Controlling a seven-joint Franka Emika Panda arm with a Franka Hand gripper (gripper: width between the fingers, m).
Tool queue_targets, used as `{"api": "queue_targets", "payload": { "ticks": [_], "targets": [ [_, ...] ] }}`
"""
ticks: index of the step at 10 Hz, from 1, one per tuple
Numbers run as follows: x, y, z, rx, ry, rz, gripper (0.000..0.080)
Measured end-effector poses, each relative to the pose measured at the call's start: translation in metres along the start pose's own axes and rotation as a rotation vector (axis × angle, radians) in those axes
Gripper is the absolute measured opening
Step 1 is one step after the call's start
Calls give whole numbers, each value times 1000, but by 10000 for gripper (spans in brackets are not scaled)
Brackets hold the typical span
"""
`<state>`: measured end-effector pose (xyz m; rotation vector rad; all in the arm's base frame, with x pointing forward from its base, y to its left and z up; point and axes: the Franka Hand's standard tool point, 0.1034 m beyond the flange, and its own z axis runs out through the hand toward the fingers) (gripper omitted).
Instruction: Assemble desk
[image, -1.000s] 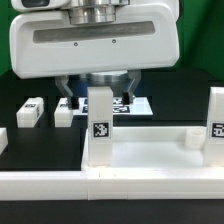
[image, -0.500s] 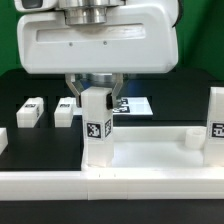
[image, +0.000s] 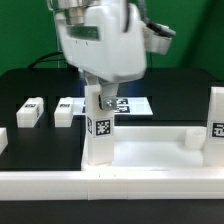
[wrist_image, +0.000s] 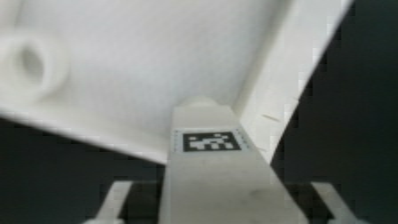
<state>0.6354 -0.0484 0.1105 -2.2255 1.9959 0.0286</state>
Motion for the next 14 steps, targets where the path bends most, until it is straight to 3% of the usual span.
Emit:
{"api": "queue_targets", "payload": {
  "ticks": [3,5,6,7,11,14],
  "targets": [
    [-2,-1,0,4,-9,184,292],
    [-2,0,1,3,-8,120,292],
    [0,2,2,-3,-3,-110,467],
    [1,3,2,-1,-5,-325,585],
    [3,4,3,0,-8,-702,645],
    [5,4,1,-54,12,-1313,649]
  ]
}}
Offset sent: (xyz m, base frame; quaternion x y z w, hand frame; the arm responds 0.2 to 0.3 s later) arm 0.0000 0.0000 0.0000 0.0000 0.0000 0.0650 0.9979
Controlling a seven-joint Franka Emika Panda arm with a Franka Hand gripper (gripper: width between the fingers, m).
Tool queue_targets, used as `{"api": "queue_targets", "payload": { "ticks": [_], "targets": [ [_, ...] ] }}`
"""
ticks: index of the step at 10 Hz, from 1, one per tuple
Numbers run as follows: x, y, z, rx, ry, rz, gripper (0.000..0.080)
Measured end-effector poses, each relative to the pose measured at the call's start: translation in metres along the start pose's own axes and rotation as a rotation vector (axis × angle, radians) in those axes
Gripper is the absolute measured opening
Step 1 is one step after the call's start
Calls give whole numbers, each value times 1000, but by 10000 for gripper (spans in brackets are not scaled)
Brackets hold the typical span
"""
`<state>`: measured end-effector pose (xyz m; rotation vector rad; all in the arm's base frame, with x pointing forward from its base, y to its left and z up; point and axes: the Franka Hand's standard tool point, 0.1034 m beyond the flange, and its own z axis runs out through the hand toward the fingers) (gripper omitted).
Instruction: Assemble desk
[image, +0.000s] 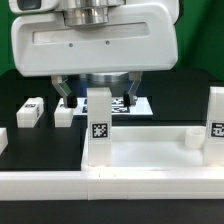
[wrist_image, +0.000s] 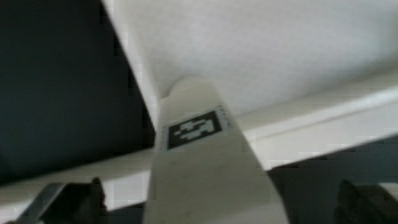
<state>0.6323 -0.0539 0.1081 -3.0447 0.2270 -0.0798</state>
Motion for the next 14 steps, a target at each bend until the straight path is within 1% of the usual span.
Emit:
{"api": "queue_targets", "payload": {
  "ticks": [1,2,4,5,7,8,11,12,13,14],
  "targets": [
    [-1,1,0,-1,-8,-111,649],
    [-1,1,0,1,-7,-38,649],
    [-1,1,0,0,-7,-42,386],
    [0,1,0,1,-5,48,290],
    [0,2,0,1,-5,238,291],
    [0,2,0,0,-5,274,291],
    [0,-6,-1,-15,-13,864,291],
    [1,-8,-2,-15,-21,977,291],
    [3,-7,-2,19,-22,1194,291],
    [1,-3,1,37,-19,1287,291]
  ]
}}
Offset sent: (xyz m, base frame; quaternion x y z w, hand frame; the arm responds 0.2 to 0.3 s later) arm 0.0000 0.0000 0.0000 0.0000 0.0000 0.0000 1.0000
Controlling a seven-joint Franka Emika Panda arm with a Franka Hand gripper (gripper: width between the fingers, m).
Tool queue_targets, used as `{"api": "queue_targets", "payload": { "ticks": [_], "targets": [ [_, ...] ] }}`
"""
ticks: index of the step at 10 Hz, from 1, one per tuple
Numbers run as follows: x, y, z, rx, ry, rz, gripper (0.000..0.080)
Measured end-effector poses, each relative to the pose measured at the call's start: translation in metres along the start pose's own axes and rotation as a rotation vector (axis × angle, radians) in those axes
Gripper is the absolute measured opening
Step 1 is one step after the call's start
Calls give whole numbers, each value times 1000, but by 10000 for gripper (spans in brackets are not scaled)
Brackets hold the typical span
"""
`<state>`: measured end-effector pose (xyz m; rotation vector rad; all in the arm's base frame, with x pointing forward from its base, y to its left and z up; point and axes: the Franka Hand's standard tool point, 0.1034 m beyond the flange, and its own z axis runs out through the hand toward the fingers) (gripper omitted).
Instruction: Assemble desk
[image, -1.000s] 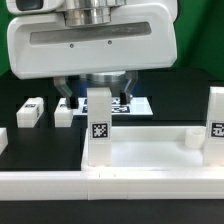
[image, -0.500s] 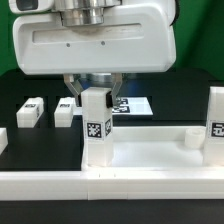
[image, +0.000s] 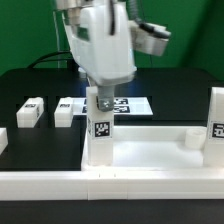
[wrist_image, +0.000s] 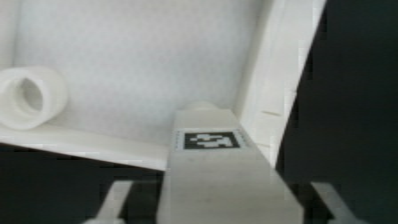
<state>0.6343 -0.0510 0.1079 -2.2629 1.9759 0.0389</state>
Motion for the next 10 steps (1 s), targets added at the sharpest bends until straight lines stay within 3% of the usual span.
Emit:
{"api": "queue_targets", "payload": {
  "ticks": [7,10],
  "targets": [
    [1,-2,0,27,5,600,303],
    [1,-1,0,41,25,610,310]
  ]
}}
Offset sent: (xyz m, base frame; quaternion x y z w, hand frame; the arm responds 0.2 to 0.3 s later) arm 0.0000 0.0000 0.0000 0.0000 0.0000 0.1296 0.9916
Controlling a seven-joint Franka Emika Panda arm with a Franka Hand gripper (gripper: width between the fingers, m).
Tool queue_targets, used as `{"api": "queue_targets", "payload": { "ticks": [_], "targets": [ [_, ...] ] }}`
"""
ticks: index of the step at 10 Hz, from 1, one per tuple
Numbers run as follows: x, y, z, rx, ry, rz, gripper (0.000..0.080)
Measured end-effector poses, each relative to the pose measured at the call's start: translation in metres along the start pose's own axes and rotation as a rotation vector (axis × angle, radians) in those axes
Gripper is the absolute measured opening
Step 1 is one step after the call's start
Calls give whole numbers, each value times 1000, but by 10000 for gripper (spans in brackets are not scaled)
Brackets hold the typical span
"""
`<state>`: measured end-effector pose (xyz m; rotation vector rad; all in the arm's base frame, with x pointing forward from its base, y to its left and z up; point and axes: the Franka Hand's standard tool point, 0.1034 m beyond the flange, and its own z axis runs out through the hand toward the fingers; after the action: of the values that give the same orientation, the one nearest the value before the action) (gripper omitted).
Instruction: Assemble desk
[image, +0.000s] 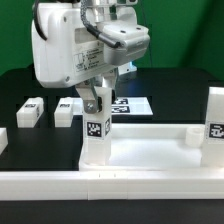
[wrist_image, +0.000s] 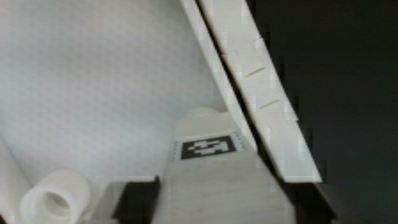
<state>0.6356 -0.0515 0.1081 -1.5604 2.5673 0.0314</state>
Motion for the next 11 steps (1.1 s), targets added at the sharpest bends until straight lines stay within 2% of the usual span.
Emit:
{"api": "queue_targets", "payload": {
  "ticks": [1,2,3,4,6,7,10,11],
  "targets": [
    [0,1,1,-1,0,-1,438],
    [-1,1,2,-2,0,-3,438],
    [-5,0,-2,2,-4,-9,565],
    [-17,0,-16,14,-21,-21,631],
    [-43,10,-43,-5,-58,-50,646],
    [-41,8,-39,1,-53,-58,646],
    [-44,11,-36,-4,-50,-69,649],
    [-56,28,-30,-27,-53,-123,649]
  ]
}}
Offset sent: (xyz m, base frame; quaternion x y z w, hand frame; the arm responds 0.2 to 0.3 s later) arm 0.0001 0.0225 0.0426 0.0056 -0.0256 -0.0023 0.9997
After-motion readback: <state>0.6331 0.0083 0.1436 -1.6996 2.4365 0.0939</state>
